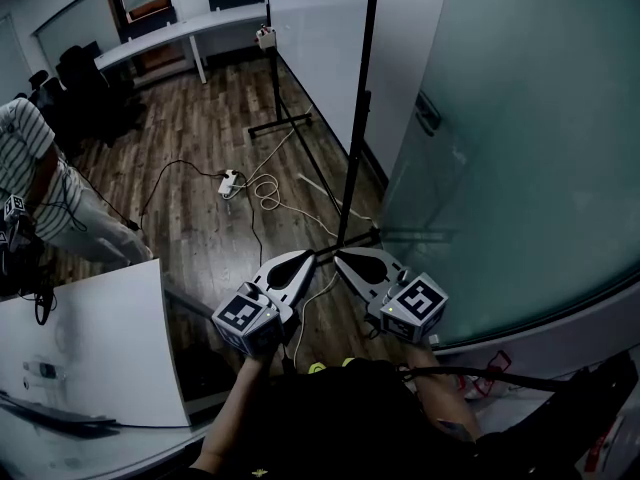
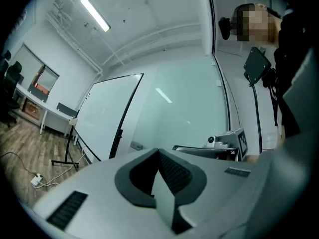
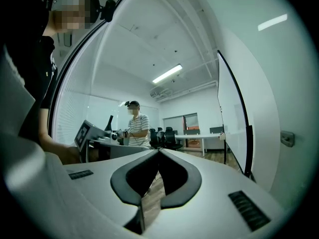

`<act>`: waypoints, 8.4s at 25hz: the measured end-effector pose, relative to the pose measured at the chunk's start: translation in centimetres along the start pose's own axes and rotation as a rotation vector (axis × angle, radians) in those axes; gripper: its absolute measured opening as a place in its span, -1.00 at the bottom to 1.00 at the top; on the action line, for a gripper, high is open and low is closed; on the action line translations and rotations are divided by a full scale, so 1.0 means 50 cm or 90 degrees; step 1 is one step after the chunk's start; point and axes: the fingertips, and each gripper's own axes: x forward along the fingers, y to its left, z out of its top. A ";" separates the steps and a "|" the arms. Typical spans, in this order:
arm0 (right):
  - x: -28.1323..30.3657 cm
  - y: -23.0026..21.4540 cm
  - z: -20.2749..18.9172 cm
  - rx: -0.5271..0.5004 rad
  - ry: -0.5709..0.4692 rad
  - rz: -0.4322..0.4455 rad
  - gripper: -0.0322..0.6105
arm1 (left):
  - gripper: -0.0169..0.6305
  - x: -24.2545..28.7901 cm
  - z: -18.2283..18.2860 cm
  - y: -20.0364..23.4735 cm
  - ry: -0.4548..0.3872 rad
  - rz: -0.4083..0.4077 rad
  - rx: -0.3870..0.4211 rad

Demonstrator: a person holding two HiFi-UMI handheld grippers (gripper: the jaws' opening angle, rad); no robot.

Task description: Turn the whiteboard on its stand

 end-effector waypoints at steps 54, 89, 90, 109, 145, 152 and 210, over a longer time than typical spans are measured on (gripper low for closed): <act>0.095 -0.342 -0.008 -0.053 0.061 -0.057 -0.87 | -0.97 0.185 0.029 0.193 0.008 0.050 -0.012; 0.143 -0.640 0.033 -0.046 0.035 -0.060 -0.86 | -0.97 0.444 0.069 0.317 -0.003 0.090 0.036; 0.148 -0.647 0.035 -0.047 0.037 -0.062 -0.85 | -0.97 0.448 0.071 0.321 -0.003 0.090 0.037; 0.287 -0.812 0.062 -0.100 0.065 -0.187 -0.11 | -0.97 0.424 0.092 0.489 -0.008 0.108 0.017; 0.426 -0.973 0.183 -0.138 0.089 -0.254 -0.26 | -0.97 0.320 0.049 0.630 0.012 0.150 -0.031; 0.443 -0.989 0.174 -0.179 0.116 -0.280 -0.48 | -0.97 0.314 0.046 0.632 0.016 0.151 -0.048; 0.604 -1.147 0.185 -0.146 0.076 -0.320 -0.71 | -0.96 0.325 0.153 0.695 -0.014 0.193 0.135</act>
